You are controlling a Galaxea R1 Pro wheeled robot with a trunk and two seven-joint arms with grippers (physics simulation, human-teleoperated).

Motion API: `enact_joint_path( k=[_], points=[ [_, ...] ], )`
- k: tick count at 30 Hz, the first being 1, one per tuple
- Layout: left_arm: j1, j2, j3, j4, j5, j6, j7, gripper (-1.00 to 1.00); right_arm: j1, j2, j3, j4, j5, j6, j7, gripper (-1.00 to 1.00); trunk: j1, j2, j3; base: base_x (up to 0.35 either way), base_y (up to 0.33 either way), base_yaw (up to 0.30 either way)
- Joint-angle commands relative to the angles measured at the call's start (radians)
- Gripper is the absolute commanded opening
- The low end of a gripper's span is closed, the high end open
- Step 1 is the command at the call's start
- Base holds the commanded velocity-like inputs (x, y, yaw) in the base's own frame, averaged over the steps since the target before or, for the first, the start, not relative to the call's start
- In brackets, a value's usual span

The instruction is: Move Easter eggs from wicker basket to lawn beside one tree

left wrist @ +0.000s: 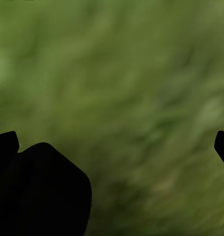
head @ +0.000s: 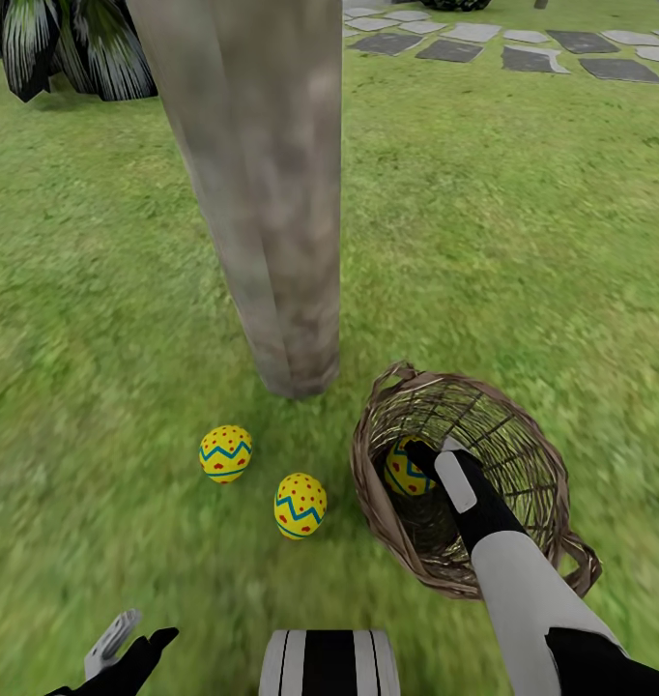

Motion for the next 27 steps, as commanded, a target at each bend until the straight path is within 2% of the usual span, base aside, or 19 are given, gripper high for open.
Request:
enact_joint_path(
  k=[1,6,14,17,19,27],
  points=[
    [0.0,0.0,0.0,-0.001,0.01,0.005,0.009,1.0,0.0,0.001,-0.002,0.032,-0.019,0.002,-0.005,-1.0,0.0,0.0,-0.001,0.0,0.0,0.0],
    [0.0,0.0,-0.001,-0.001,0.008,0.005,0.01,1.0,0.0,0.001,-0.002,0.032,-0.019,0.002,-0.006,-1.0,-0.001,0.001,0.011,0.0,0.0,0.0],
    [0.0,0.001,-0.001,-0.001,0.011,0.005,0.009,1.0,0.002,-0.001,-0.002,0.031,-0.018,0.005,-0.013,-1.0,-0.001,0.001,0.011,0.0,0.0,0.0],
    [0.0,0.0,-0.001,-0.001,0.009,0.005,0.01,1.0,0.009,-0.002,-0.001,0.02,-0.018,0.037,-0.015,-1.0,-0.003,0.001,0.022,0.0,0.0,0.0],
    [0.0,0.0,-0.001,-0.001,0.008,0.005,0.01,1.0,0.012,-0.002,-0.001,0.016,-0.017,0.086,-0.016,-1.0,-0.004,0.002,0.03,0.0,0.0,0.0],
    [0.0,0.001,-0.001,-0.001,0.008,0.005,0.009,1.0,0.014,-0.002,0.0,0.014,-0.017,0.117,-0.017,-1.0,-0.007,0.004,0.061,0.0,0.0,0.0]
  ],
)
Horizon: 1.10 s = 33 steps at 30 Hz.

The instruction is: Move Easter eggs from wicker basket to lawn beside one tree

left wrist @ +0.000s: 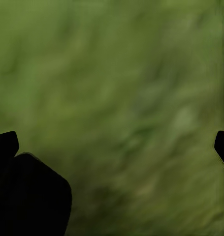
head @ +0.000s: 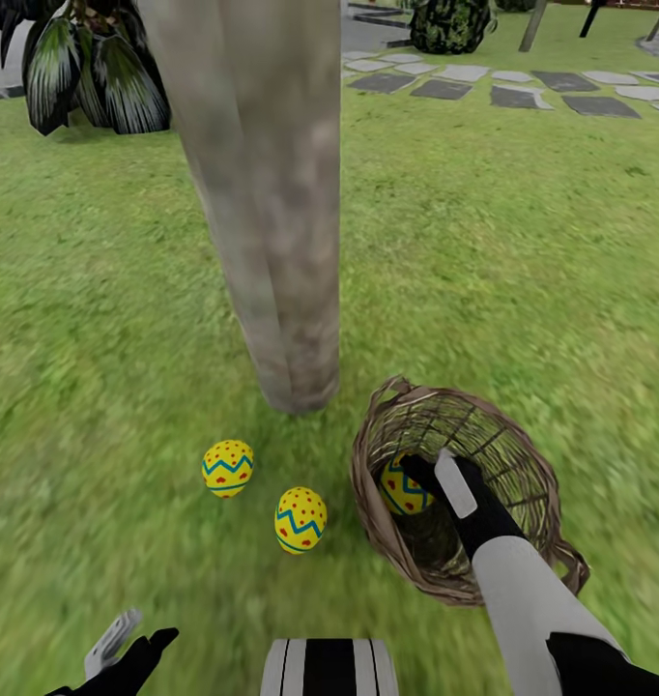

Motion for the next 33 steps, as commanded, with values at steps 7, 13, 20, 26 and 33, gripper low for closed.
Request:
enact_joint_path(
  k=[7,13,20,26,33],
  points=[
    [0.0,-0.001,0.0,-0.001,0.01,0.005,0.009,1.0,0.011,0.0,0.001,-0.083,0.0,0.026,-0.009,-1.0,-0.003,0.001,0.026,0.0,0.0,0.0],
    [0.0,-0.001,0.0,-0.001,0.011,0.005,0.008,1.0,0.02,0.0,0.002,-0.093,0.028,0.027,-0.009,-1.0,-0.006,0.003,0.05,0.0,0.0,0.0],
    [0.0,0.0,0.0,-0.001,0.011,0.005,0.004,1.0,0.081,0.001,0.002,-0.171,0.066,0.095,-0.009,-1.0,-0.009,0.004,0.077,0.0,0.0,0.0],
    [0.0,0.0,0.002,-0.004,0.013,0.005,0.003,1.0,0.19,-0.001,0.003,-0.386,0.068,0.209,-0.009,-1.0,-0.012,0.006,0.1,0.0,0.0,0.0],
    [0.0,0.0,0.005,-0.004,0.013,0.005,0.003,1.0,0.293,-0.002,0.003,-0.632,0.066,0.346,-0.006,-1.0,-0.015,0.007,0.127,0.0,0.0,0.0]
  ],
)
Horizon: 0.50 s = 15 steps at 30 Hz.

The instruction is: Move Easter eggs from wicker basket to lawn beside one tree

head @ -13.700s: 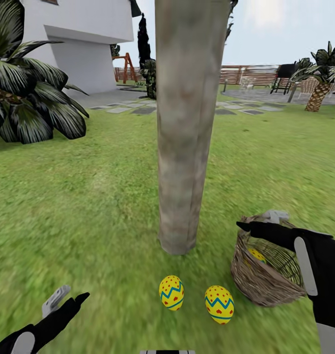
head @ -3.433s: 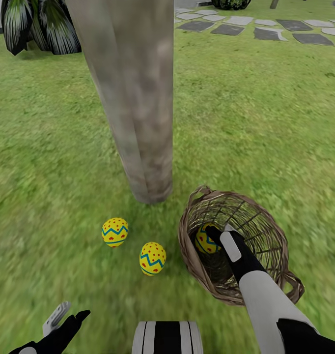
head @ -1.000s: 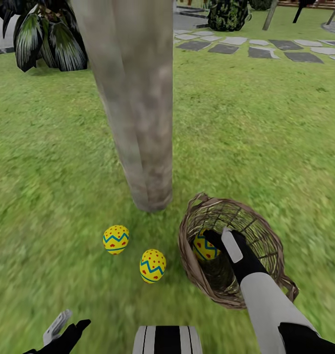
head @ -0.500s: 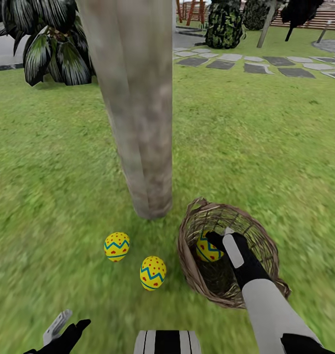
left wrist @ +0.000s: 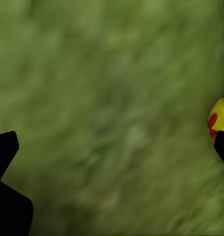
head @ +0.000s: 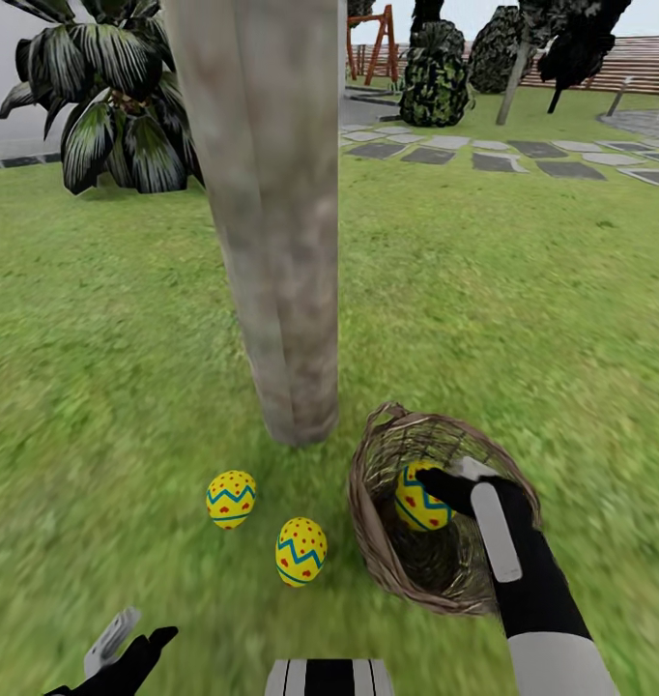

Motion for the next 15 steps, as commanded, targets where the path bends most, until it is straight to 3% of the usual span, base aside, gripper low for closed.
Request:
enact_joint_path(
  k=[1,8,10,15],
  points=[
    [0.0,0.0,0.001,-0.001,0.01,0.005,0.01,1.0,0.018,0.0,-0.001,-0.046,-0.012,0.023,-0.006,-1.0,-0.001,0.0,0.003,0.0,0.0,0.0],
    [0.0,0.0,0.003,0.0,0.012,0.005,0.014,1.0,0.082,-0.02,0.001,-0.264,-0.018,0.165,0.018,-1.0,-0.004,0.002,0.03,0.0,0.0,0.0],
    [0.0,0.0,0.003,0.0,0.012,0.005,0.015,1.0,0.089,-0.037,-0.001,-0.287,-0.019,0.172,0.111,-1.0,-0.005,0.002,0.038,0.0,0.0,0.0],
    [0.0,0.0,0.004,0.0,0.014,0.005,0.016,1.0,0.089,-0.134,-0.006,-0.297,-0.019,0.172,0.381,-1.0,-0.007,0.003,0.057,0.0,0.0,0.0]
  ],
)
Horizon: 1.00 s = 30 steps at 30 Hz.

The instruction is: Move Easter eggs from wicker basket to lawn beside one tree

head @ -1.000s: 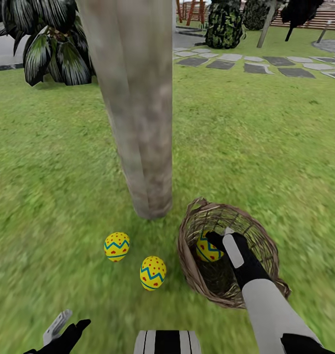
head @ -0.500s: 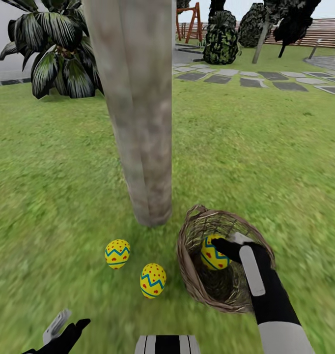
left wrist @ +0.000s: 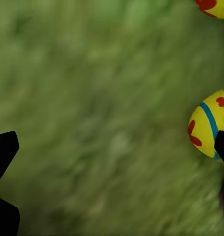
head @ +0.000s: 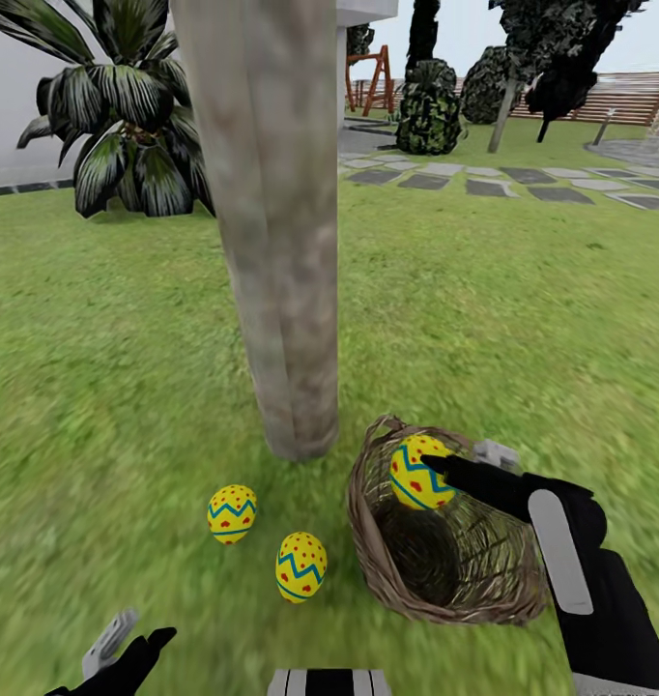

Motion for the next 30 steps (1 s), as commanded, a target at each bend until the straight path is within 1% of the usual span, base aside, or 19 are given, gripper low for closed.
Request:
enact_joint_path(
  k=[1,3,5,7,11,13,15,17,19,20,23,29,30],
  points=[
    [0.0,0.0,0.001,-0.001,0.011,0.005,0.009,1.0,-0.003,-0.019,-0.003,-0.001,-0.004,0.004,0.053,-1.0,-0.001,0.0,0.003,0.0,0.0,0.0],
    [0.0,0.0,0.001,0.0,0.011,0.005,0.009,1.0,-0.007,-0.051,-0.006,-0.002,-0.004,0.004,0.129,-1.0,-0.001,0.0,0.011,0.0,0.0,0.0],
    [0.0,0.0,0.0,0.0,0.009,0.005,0.009,1.0,-0.01,-0.073,-0.008,-0.002,-0.005,0.004,0.166,-1.0,-0.002,0.001,0.019,0.0,0.0,0.0],
    [0.0,0.0,-0.001,0.0,0.004,0.005,0.01,1.0,-0.013,-0.083,-0.008,-0.002,-0.005,0.004,0.181,-1.0,-0.003,0.001,0.026,0.0,0.0,0.0],
    [0.0,0.002,0.002,-0.005,0.004,0.005,0.007,1.0,-0.017,-0.089,-0.009,-0.002,-0.004,0.004,0.193,-1.0,-0.005,0.002,0.042,0.0,0.0,0.0],
    [0.0,0.002,0.001,-0.009,0.006,0.005,0.008,1.0,-0.018,-0.095,-0.011,-0.002,-0.003,0.004,0.21,-1.0,-0.006,0.003,0.05,0.0,0.0,0.0],
    [0.0,-0.001,-0.002,-0.007,0.001,0.001,0.011,1.0,-0.016,-0.121,-0.012,-0.002,-0.003,0.004,0.263,-1.0,-0.007,0.003,0.057,0.0,0.0,0.0],
    [0.0,0.0,-0.004,-0.003,-0.001,-0.008,0.013,1.0,-0.015,-0.131,-0.012,-0.002,-0.003,-0.011,0.293,-1.0,-0.008,0.004,0.065,0.0,0.0,0.0],
    [0.0,0.002,-0.005,0.004,-0.002,-0.026,0.02,1.0,-0.014,-0.136,-0.012,-0.002,-0.004,-0.031,0.314,-1.0,-0.009,0.004,0.073,0.0,0.0,0.0],
    [0.0,0.002,-0.003,0.013,-0.002,-0.055,0.022,1.0,-0.013,-0.138,-0.012,-0.002,-0.004,-0.041,0.322,-1.0,-0.009,0.004,0.077,0.0,0.0,0.0],
    [0.0,0.003,-0.001,0.037,0.0,-0.093,0.015,1.0,-0.013,-0.139,-0.011,-0.002,-0.005,-0.045,0.327,-1.0,-0.01,0.005,0.088,0.0,0.0,0.0],
    [-0.002,0.005,0.002,0.081,0.01,-0.098,0.002,1.0,-0.013,-0.131,-0.01,-0.002,-0.005,-0.048,0.328,-1.0,-0.013,0.007,0.111,0.0,0.0,0.0],
    [-0.006,0.009,0.002,0.101,0.011,-0.091,-0.012,1.0,-0.013,-0.129,-0.009,-0.002,-0.005,-0.049,0.328,-1.0,-0.014,0.007,0.115,0.0,0.0,0.0]
  ],
)
